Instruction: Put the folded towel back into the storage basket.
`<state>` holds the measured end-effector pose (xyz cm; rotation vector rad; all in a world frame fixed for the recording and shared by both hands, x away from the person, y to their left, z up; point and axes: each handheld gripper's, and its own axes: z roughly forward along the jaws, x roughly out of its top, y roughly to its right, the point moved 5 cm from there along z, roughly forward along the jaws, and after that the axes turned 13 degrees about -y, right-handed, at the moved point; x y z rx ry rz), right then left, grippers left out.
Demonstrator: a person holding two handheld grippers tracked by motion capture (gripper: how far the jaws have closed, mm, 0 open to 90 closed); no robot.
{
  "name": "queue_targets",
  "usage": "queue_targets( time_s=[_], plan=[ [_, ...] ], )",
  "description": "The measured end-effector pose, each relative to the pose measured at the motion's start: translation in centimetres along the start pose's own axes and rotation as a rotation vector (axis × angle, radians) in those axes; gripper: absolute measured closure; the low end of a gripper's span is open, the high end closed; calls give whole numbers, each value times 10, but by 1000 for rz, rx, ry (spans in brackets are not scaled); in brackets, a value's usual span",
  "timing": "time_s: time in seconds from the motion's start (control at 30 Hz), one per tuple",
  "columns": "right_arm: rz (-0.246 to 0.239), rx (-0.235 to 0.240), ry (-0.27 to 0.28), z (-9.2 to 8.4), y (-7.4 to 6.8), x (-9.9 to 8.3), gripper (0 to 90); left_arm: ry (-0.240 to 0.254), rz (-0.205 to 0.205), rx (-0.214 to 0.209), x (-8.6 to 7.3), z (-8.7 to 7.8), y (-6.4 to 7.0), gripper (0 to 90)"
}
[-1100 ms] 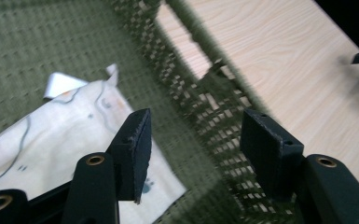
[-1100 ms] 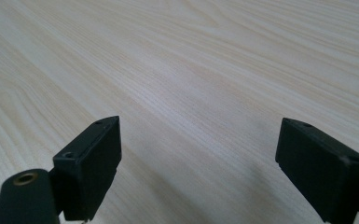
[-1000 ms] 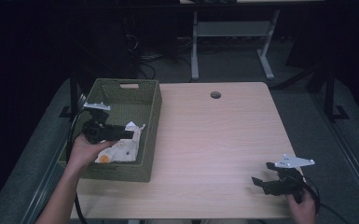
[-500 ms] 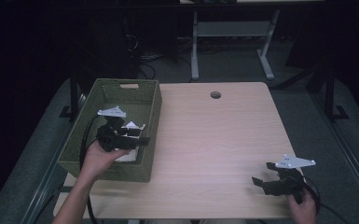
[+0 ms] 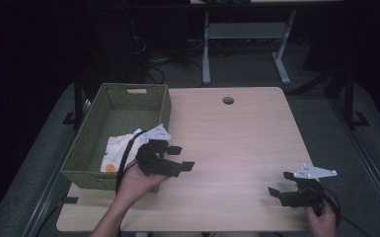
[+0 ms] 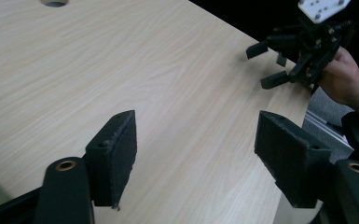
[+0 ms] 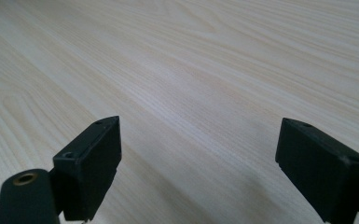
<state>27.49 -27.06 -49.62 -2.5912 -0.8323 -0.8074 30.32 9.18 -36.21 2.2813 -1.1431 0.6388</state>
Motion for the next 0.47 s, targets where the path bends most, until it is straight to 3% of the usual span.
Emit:
queue_targets(
  time_s=[0.1, 0.2, 0.23, 0.27, 0.3, 0.33, 0.37, 0.47],
  plan=[
    [-2, -2, 2, 0, 1, 0, 138, 3, 10, -6, 1, 10, 9, 278],
    [11, -2, -7, 1, 2, -2, 138, -8, 25, -23, 0, 32, 23, 267],
    [11, -2, -7, 1, 2, -2, 138, -8, 25, -23, 0, 32, 23, 267],
    [7, -6, -5, 1, 3, -2, 137, -10, 46, -27, -2, 47, 34, 266],
    [7, -6, -5, 1, 3, -2, 137, -10, 46, -27, -2, 47, 34, 265],
    [8, -2, -2, 0, 2, -2, 137, -11, 61, -45, -7, 59, 42, 265],
    [8, -2, -2, 0, 2, -2, 137, -11, 61, -45, -7, 59, 42, 264],
    [4, 5, 2, -1, -1, -2, 137, -23, 83, -50, -20, 81, 54, 262]
  ],
)
